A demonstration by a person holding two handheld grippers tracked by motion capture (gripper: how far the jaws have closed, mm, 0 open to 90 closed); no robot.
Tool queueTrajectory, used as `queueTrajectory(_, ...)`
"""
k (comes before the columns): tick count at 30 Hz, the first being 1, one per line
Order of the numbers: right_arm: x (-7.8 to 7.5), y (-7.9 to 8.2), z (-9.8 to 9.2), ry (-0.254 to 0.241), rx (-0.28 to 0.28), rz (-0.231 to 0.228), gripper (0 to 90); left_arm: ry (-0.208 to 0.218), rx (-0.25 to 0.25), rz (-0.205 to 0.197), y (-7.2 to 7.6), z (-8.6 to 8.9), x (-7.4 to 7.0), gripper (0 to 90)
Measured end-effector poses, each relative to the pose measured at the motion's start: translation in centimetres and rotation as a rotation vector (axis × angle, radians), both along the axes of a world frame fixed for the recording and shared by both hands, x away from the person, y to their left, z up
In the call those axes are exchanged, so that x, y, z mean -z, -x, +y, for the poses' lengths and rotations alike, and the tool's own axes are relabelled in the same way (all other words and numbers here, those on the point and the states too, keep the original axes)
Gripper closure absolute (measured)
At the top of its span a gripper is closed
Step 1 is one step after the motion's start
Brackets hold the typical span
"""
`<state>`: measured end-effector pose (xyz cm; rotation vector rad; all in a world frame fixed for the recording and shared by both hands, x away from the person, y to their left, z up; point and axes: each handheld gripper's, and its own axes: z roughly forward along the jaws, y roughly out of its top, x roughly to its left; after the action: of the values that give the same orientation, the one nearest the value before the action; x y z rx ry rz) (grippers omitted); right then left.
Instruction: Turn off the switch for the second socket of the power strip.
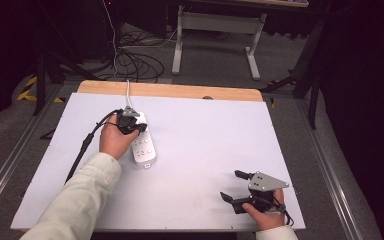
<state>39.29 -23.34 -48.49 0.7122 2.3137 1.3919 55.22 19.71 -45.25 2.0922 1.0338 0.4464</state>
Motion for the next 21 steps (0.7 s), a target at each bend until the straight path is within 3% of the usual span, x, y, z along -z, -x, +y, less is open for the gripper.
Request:
queueTrajectory(11,0.0,0.1,0.1,0.001,0.004,-0.003,12.2,0.033,0.018,-0.017,1.1,0.2,-1.8,90.0)
queueTrajectory(21,-0.1,0.2,0.0,0.001,0.003,-0.006,12.2,0.034,0.03,-0.043,1.7,-0.2,-3.1,89.9)
